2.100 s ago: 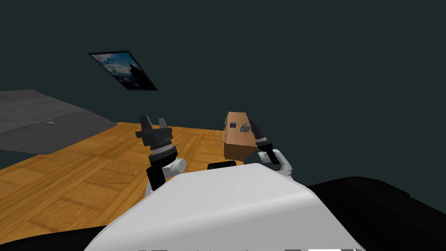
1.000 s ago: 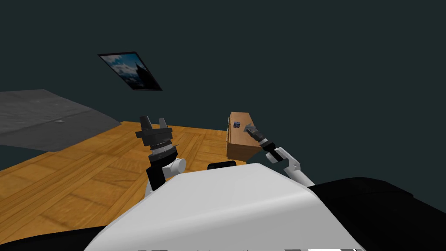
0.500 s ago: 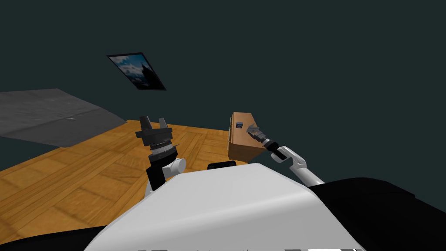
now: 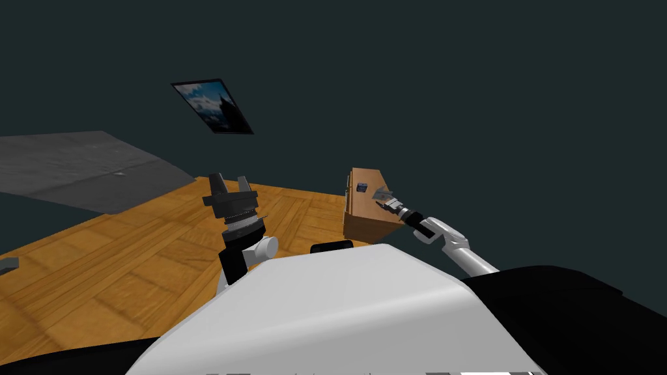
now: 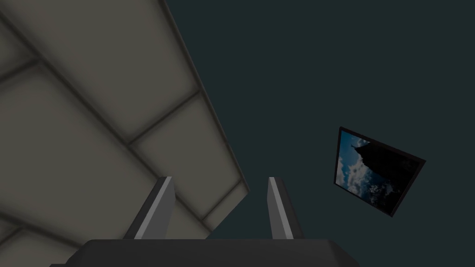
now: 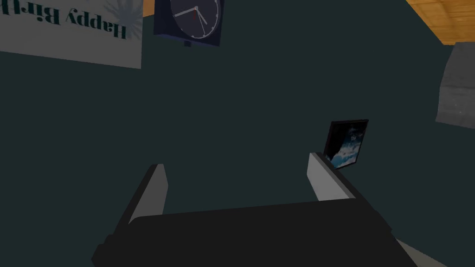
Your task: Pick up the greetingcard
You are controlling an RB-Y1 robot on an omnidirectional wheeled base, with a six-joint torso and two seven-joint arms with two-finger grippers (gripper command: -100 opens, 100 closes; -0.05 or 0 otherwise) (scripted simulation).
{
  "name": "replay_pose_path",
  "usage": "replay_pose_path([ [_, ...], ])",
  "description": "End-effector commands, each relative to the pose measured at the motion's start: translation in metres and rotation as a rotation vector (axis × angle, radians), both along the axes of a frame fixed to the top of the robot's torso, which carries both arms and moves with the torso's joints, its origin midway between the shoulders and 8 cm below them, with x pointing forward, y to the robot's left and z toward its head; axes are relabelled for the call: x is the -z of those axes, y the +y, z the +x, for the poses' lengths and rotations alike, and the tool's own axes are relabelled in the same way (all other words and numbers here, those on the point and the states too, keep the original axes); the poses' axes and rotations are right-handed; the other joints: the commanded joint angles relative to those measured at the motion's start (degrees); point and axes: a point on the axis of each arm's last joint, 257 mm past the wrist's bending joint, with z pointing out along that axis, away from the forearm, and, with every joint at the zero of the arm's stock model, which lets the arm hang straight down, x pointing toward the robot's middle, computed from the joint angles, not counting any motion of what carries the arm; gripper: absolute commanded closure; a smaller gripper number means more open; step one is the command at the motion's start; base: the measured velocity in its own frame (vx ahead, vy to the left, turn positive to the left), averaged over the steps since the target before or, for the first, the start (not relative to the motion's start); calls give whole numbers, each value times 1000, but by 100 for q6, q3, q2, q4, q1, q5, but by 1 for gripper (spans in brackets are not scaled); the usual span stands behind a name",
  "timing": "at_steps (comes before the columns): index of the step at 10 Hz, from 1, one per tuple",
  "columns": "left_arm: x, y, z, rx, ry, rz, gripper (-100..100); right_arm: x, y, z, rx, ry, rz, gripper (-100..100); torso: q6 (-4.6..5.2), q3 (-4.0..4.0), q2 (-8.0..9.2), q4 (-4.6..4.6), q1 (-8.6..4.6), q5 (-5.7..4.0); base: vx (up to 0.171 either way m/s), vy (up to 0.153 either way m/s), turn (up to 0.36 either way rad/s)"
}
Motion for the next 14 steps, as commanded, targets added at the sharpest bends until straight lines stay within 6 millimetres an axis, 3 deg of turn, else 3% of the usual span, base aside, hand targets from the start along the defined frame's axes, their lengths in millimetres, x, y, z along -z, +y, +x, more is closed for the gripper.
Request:
replay_pose_path([
  [1,0,0,0,0,0,0,0,11,-21,-2,-2,28,-105,-100,0,0,0,0,0,0,19,42,87],
  [2,0,0,0,0,0,0,0,16,-27,-3,10,38,-107,-100,-2,-1,-2,0,1,1,18,30,48],
  [3,0,0,0,0,0,0,0,25,-49,-7,14,67,-197,-100,0,-1,-2,-1,-2,0,25,39,92],
  [4,0,0,0,0,0,0,0,25,-49,-7,14,67,-197,-100,-1,-2,-4,-1,0,1,16,30,43],
  [5,0,0,0,0,0,0,0,30,-68,-10,11,89,-281,-100,0,-1,-1,0,-2,0,28,29,93],
  [6,0,0,0,0,0,0,0,32,-72,-11,19,96,-283,-100,-2,-3,-5,-1,-2,0,20,22,67],
  [8,0,0,0,0,0,0,0,40,-113,-19,20,146,-446,-100,-2,-3,-5,-1,-4,0,33,37,117],
  [9,0,0,0,0,0,0,0,43,-118,-21,29,154,-448,-100,-2,-6,-10,-2,3,1,26,29,89],
  [13,0,0,0,0,0,0,0,52,-202,-48,47,268,-730,-100,-3,-7,-12,-3,5,1,39,45,145],
  [14,0,0,0,0,0,0,0,52,-203,-48,48,270,-730,-100,-1,-6,-11,-2,9,3,24,26,81],
])
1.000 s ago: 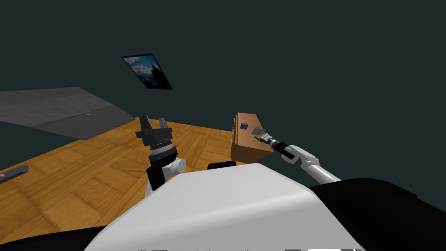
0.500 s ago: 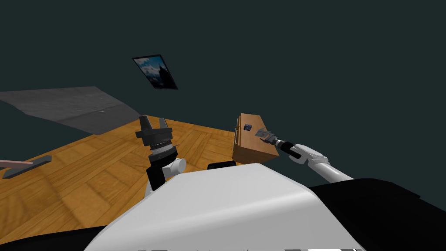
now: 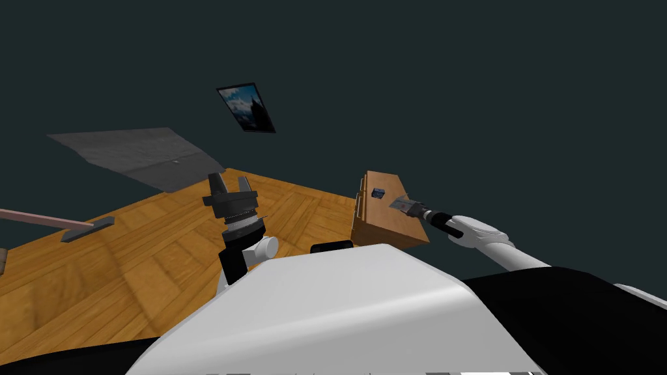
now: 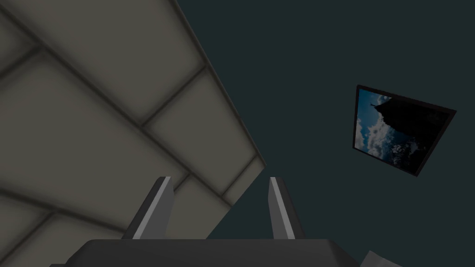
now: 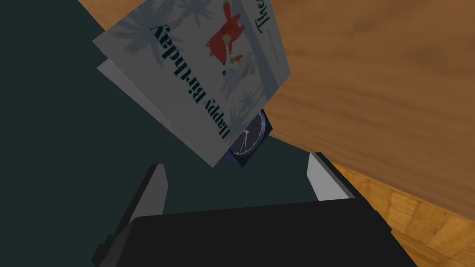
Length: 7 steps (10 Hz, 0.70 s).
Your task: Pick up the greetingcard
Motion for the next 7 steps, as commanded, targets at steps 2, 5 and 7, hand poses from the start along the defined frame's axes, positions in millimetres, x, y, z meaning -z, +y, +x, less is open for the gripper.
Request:
replay_pose_path([
  [2,0,0,0,0,0,0,0,1,-40,-14,11,61,-124,-100,-2,3,5,1,-1,-1,9,30,140],
  [5,0,0,0,0,0,0,0,3,-82,-39,28,138,-254,-100,-2,-1,-2,0,-2,-2,35,27,142],
  [7,0,0,0,0,0,0,0,7,-100,-54,34,182,-308,-100,0,-2,-4,-1,-5,-1,40,10,115],
])
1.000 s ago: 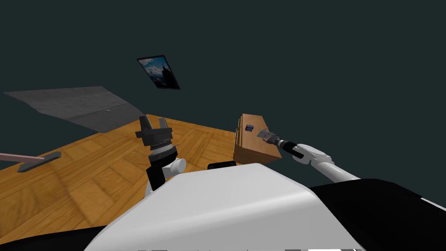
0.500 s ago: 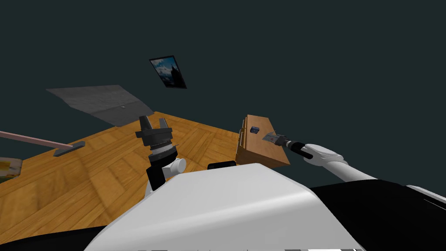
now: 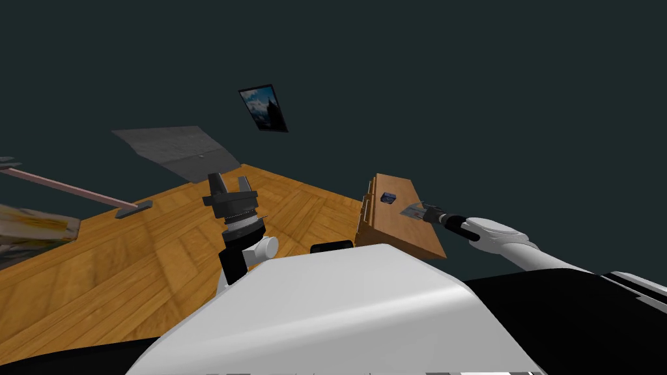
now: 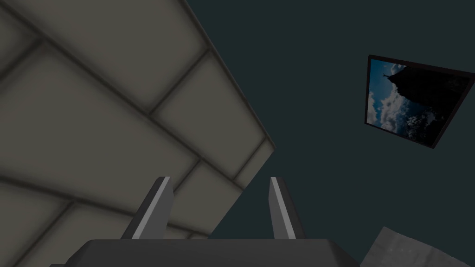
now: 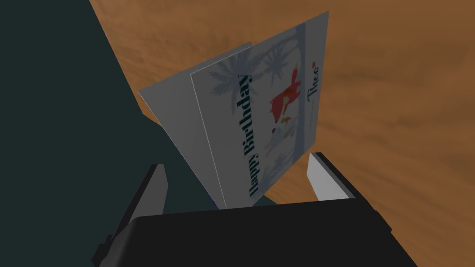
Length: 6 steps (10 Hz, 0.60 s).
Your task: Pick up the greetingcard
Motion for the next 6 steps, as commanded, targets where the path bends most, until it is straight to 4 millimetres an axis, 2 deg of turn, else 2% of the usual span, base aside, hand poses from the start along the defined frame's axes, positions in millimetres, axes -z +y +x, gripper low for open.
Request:
replay_pose_path([
  [1,0,0,0,0,0,0,0,0,0,0,0,0,0,-100,0,0,0,0,0,0,16,1,18],
  [2,0,0,0,0,0,0,0,0,-1,-1,-2,4,-4,0,3,4,7,2,-1,0,0,0,0],
  [3,0,0,0,0,0,0,0,-2,-4,1,-17,-1,-13,-100,3,8,13,3,-2,-1,44,2,-84],
  [6,0,0,0,0,0,0,0,-4,-9,3,-44,-5,-28,-100,1,-7,-12,-3,5,1,86,21,-86],
])
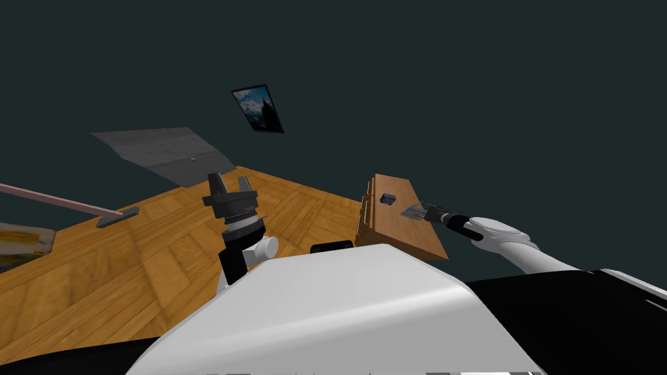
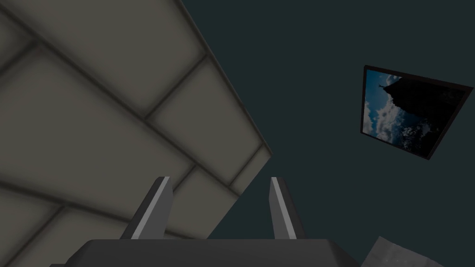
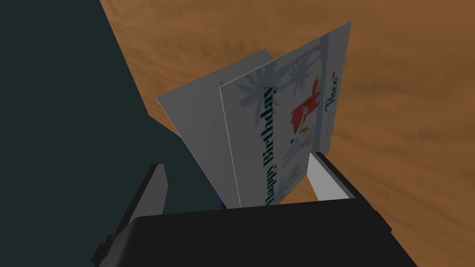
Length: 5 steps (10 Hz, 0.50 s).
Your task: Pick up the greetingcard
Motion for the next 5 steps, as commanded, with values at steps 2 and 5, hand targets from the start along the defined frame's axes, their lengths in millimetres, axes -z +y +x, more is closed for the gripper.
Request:
replay_pose_path([
  [2,0,0,0,0,0,0,0,0,-2,0,-22,0,-5,-100,0,-5,-8,-2,2,0,92,28,-81],
  [5,0,0,0,0,0,0,0,3,-3,-2,-45,1,-6,-100,1,2,4,1,-4,-1,64,18,-86],
])
